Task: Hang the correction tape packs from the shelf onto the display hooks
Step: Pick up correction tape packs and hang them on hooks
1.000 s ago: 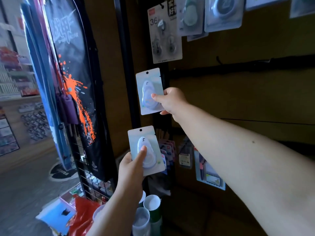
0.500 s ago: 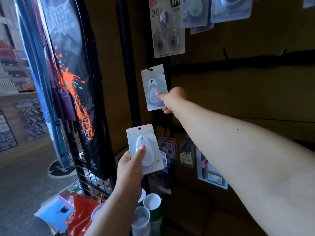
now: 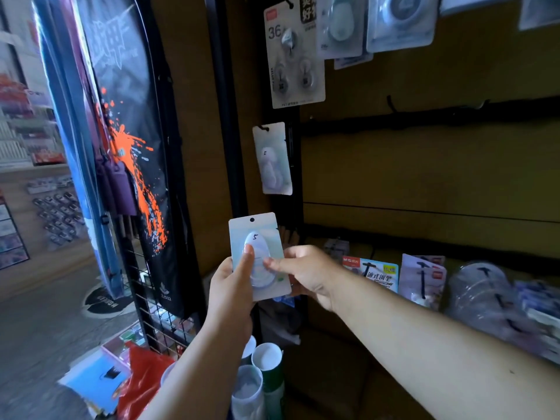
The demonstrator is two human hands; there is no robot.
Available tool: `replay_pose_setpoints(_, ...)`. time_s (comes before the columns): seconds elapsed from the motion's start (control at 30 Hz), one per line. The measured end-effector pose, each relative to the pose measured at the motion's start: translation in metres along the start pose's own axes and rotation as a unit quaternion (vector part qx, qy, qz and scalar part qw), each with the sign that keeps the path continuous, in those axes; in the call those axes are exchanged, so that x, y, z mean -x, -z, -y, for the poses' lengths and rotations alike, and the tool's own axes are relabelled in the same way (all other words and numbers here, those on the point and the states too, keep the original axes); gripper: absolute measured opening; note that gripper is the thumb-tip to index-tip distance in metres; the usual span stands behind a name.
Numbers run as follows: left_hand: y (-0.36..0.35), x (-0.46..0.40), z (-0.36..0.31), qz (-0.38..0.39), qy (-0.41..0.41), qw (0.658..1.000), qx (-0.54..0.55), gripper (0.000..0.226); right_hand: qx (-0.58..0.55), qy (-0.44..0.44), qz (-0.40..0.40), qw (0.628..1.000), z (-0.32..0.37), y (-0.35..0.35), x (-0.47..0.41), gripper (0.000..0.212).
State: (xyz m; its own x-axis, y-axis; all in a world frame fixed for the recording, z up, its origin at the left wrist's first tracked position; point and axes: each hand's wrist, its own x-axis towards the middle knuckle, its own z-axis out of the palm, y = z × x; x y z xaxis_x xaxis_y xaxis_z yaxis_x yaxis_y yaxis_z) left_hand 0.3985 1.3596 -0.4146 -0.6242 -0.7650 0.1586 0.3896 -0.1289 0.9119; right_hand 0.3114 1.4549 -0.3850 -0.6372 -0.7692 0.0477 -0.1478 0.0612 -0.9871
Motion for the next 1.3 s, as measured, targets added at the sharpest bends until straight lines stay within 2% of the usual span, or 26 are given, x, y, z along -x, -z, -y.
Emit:
replay_pose_setpoints(0.13, -0.003, 0.0, -0.007, 0.009, -0.006, 1.0, 0.01, 0.039, -0.016, 0.047, -0.001, 0.999, 0.012, 0.002, 0.002, 0.006)
replay_pose_setpoints(0.5, -0.009, -0.005, -0.017, 0.004, -0.006, 1.0, 0.011, 0.026, 0.031, 0.157, -0.137, 0.978, 0.096, 0.021, -0.036, 0.011)
replay_pose_setpoints(0.6, -0.006, -0.005, -0.012, 0.0, 0.006, 1.0, 0.015, 0.024, 0.055, 0.16, -0.145, 0.975, 0.111, 0.021, -0.046, 0.013)
replay_pose_setpoints(0.87, 0.002, -0.012, 0.002, -0.003, 0.007, 1.0, -0.013, 0.023, 0.094, 0.123, -0.187, 0.97, 0.122, 0.021, -0.066, 0.037)
replay_pose_setpoints(1.1, 0.022, -0.025, 0.011, -0.054, -0.026, 0.99, -0.131, 0.017, 0.115, 0.129, -0.195, 0.965, 0.126, 0.015, -0.077, 0.038)
replay_pose_setpoints(1.2, 0.028, -0.028, 0.015, -0.059, -0.027, 0.986, -0.151, 0.015, 0.111, 0.113, -0.211, 0.965, 0.125, 0.014, -0.083, 0.03)
replay_pose_setpoints(1.3, 0.03, -0.03, 0.019, -0.06, -0.027, 0.985, -0.158, 0.014, 0.107, 0.094, -0.226, 0.964, 0.12, 0.015, -0.089, 0.032)
